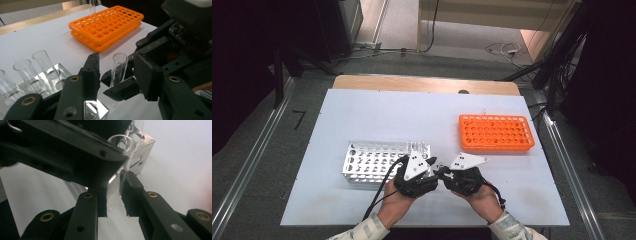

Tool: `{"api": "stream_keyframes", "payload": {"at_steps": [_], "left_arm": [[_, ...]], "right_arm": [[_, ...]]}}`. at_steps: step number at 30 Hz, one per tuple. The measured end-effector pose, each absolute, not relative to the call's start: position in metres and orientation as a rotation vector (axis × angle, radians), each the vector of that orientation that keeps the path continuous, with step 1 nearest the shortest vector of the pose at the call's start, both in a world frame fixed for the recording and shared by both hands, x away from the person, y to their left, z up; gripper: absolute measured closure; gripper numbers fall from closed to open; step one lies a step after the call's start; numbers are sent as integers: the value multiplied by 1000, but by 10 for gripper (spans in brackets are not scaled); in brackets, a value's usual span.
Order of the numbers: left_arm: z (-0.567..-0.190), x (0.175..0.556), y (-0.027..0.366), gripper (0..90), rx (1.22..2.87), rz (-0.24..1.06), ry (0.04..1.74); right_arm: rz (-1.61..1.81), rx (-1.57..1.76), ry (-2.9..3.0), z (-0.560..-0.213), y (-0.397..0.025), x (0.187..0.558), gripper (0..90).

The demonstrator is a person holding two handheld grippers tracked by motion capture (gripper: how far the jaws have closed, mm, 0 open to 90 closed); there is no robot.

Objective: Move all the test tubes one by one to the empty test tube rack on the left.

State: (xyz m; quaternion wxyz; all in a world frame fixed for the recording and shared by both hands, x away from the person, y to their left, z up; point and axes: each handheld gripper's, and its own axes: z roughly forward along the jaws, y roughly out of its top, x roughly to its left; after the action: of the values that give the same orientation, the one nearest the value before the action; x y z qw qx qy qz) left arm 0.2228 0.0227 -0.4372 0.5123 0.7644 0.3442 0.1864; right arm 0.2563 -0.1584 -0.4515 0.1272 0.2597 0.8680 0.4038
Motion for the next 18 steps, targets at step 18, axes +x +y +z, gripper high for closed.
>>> {"api": "stream_keyframes", "payload": {"at_steps": [18], "left_arm": [[-439,225,18,752,1843,452,810]], "right_arm": [[1185,773,2519,-449,-160,256,727]]}}
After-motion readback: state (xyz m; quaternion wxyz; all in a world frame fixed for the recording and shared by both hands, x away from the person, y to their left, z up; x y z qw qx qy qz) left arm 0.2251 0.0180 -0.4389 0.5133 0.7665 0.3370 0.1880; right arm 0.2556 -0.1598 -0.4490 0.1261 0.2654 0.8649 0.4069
